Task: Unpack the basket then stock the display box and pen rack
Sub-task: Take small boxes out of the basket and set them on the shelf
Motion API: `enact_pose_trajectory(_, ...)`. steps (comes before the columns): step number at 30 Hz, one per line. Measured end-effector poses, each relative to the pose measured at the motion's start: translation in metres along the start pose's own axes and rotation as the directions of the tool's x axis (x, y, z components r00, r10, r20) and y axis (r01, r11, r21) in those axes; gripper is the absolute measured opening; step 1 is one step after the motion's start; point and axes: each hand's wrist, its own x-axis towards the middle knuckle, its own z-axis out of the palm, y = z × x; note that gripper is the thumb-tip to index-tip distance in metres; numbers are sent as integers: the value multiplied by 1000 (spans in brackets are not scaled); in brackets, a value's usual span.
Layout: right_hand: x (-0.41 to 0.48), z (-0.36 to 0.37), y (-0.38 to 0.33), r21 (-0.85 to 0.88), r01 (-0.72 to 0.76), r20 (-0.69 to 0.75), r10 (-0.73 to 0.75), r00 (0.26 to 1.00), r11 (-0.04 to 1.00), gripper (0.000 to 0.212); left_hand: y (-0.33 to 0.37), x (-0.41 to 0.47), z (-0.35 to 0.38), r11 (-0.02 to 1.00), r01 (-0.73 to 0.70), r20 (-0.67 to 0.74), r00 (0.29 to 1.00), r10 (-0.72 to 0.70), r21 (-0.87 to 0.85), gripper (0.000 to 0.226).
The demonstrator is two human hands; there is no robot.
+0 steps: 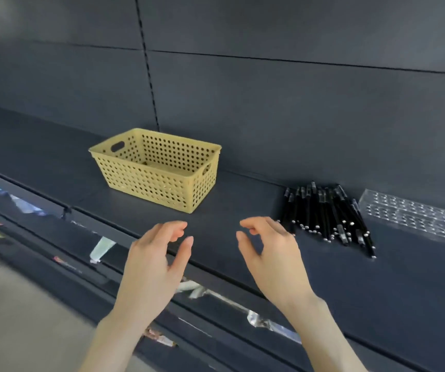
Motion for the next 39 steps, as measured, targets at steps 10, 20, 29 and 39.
enact_pose_trajectory(10, 138, 84, -49, 94, 92, -55, -87, 995, 991, 17, -98, 136, -26, 997, -80, -6, 997, 80, -10, 21)
enact_pose_trajectory(20, 225, 136, -70, -80, 14, 142, -2, 990, 997, 24, -178, 255, -27, 987, -136, 344, 926, 156, -83, 24)
enact_pose_trajectory(29, 260, 168, -79, -287, -62, 549, 217, 807, 956, 29, -219, 334, -3, 924, -373, 856, 446, 260, -86, 37)
enact_pose_trajectory(39, 295, 192, -66, -403, -74, 779, 384, 496, 912, 38, -222, 358, 37, 830, -517, 976, -59, 211, -211, 47)
